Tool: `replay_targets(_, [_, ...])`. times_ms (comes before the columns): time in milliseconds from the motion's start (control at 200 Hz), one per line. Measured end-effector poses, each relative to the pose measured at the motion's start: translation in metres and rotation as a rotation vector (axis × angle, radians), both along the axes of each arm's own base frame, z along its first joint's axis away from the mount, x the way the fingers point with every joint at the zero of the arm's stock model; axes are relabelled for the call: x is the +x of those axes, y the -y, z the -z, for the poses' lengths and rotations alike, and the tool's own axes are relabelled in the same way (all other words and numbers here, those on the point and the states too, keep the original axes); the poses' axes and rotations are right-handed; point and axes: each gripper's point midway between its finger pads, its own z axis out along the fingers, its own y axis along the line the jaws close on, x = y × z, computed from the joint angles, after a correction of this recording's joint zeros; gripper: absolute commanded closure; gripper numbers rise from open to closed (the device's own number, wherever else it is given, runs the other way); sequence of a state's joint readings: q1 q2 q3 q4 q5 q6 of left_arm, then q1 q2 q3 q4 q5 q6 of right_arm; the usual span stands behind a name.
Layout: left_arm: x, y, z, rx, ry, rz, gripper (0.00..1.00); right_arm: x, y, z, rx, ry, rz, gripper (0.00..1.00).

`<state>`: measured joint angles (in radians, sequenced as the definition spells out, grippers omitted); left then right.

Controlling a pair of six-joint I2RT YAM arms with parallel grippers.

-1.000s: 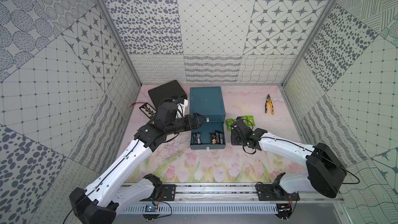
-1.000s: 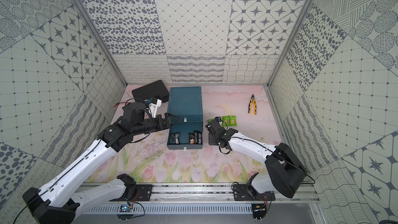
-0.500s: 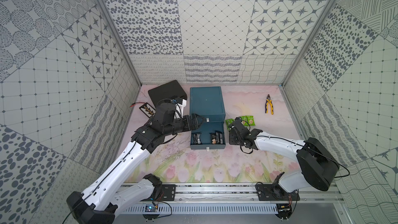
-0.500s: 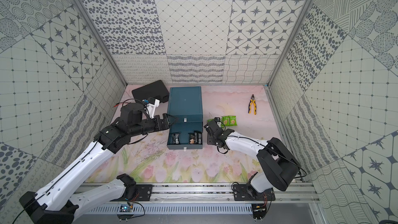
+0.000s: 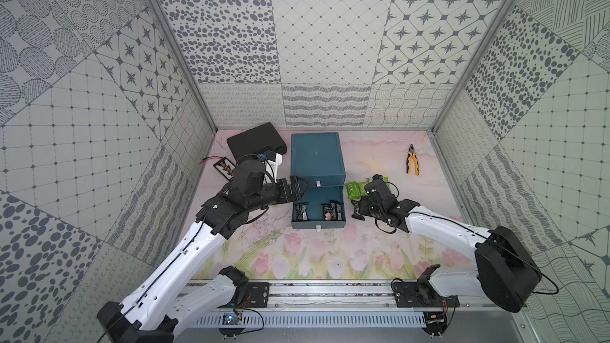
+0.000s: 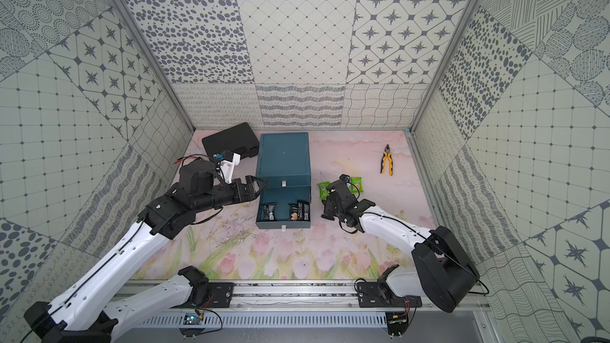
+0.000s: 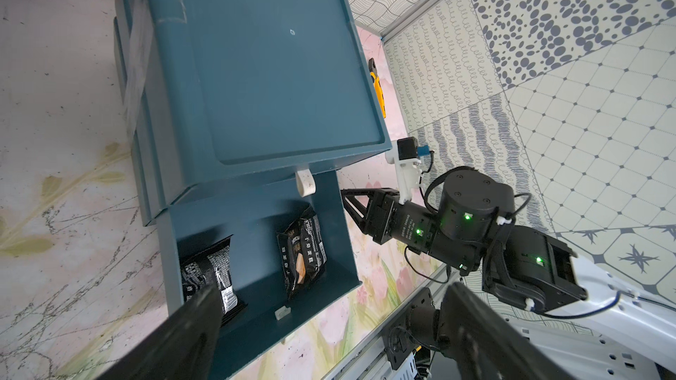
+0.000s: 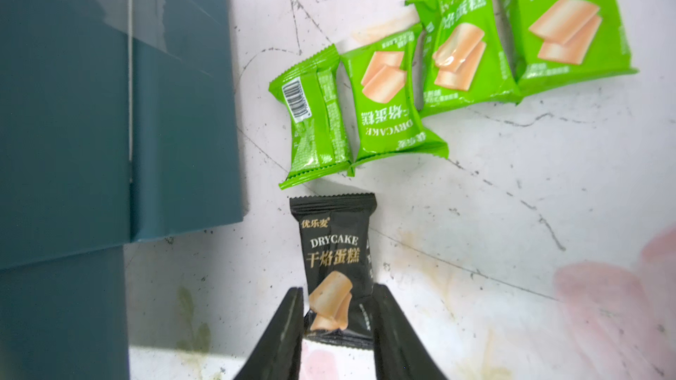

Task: Take the cookies out of the drawer
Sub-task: Place the cookie at the center of the board.

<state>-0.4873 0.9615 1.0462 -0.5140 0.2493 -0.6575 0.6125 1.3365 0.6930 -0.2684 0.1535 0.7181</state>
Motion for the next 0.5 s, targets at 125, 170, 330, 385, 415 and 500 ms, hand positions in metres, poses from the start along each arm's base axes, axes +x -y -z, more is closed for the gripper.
replay_targets(125, [0.0, -0.001, 0.003, 0.004, -0.005, -0.003, 0.01, 0.005, 0.001, 0.013, 0.031, -0.03, 0.004, 0.69])
replay_targets(170, [0.0, -0.001, 0.004, 0.005, -0.007, -0.005, 0.01, 0.005, 0.0, 0.02, 0.036, -0.047, 0.0, 0.69])
replay_targets(330, [0.001, -0.004, 0.004, 0.016, -0.001, -0.016, 0.01, 0.001, -0.005, 0.037, 0.063, -0.086, -0.017, 0.72])
replay_targets(385, [0.001, -0.005, 0.004, 0.017, 0.0, -0.018, 0.01, 0.003, -0.009, 0.038, 0.078, -0.084, -0.024, 0.72])
replay_targets(415, [0.001, -0.005, 0.004, 0.017, 0.0, -0.018, 0.01, 0.004, -0.012, 0.039, 0.088, -0.084, -0.031, 0.72])
replay_targets(500, [0.002, -0.005, 0.005, 0.019, -0.001, -0.021, 0.01, 0.008, -0.018, 0.041, 0.11, -0.079, -0.043, 0.73])
